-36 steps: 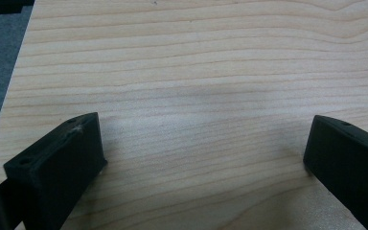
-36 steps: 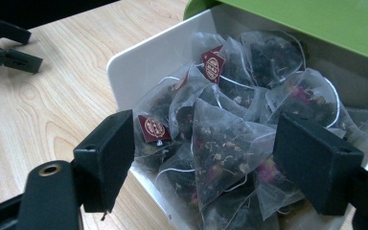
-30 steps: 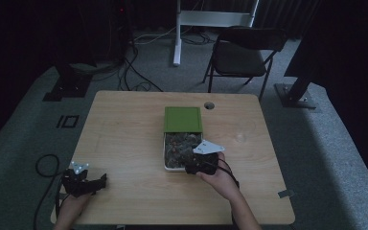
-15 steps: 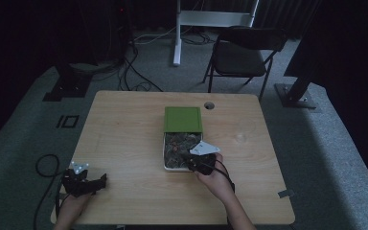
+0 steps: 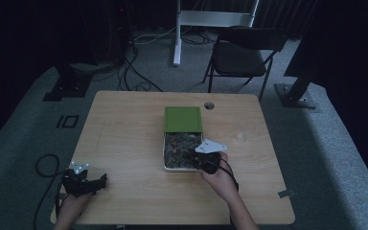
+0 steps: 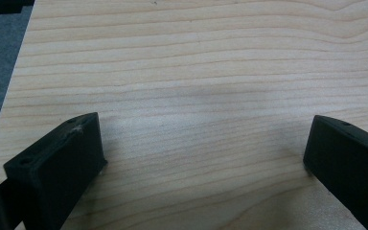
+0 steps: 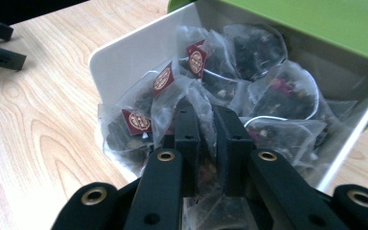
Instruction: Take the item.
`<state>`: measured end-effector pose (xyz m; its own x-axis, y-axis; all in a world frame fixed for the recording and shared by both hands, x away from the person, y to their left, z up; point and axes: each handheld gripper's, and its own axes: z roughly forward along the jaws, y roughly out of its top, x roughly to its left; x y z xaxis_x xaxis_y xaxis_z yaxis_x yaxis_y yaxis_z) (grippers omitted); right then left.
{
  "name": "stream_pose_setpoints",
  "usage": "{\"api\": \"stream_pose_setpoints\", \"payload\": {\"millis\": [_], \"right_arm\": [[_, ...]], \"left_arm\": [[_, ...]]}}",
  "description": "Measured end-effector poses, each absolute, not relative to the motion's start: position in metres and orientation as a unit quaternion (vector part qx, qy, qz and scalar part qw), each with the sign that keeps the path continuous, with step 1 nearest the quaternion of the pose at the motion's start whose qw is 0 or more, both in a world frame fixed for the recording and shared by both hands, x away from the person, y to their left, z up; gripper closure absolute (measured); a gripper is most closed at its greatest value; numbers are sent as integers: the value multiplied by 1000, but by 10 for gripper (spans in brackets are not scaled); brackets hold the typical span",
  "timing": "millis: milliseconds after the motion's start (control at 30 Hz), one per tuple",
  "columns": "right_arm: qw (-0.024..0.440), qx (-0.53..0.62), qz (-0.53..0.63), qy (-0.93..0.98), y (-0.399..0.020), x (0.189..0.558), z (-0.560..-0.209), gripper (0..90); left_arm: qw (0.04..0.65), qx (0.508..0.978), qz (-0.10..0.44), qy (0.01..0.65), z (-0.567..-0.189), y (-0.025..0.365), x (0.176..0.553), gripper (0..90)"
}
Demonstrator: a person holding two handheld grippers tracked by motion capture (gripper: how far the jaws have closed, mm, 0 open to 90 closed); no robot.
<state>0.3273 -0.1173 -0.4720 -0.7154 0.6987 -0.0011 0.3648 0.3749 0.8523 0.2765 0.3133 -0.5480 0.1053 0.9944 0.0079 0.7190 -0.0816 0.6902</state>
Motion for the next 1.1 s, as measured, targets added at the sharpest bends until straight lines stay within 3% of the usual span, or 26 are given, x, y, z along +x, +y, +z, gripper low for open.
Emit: {"api": "stream_pose_setpoints", "payload": {"millis": [1100], "right_arm": [[191,316,504,781,-126,333,-432,843]], "left_arm": [[274,691,252,620,-548,313,277,5]]}}
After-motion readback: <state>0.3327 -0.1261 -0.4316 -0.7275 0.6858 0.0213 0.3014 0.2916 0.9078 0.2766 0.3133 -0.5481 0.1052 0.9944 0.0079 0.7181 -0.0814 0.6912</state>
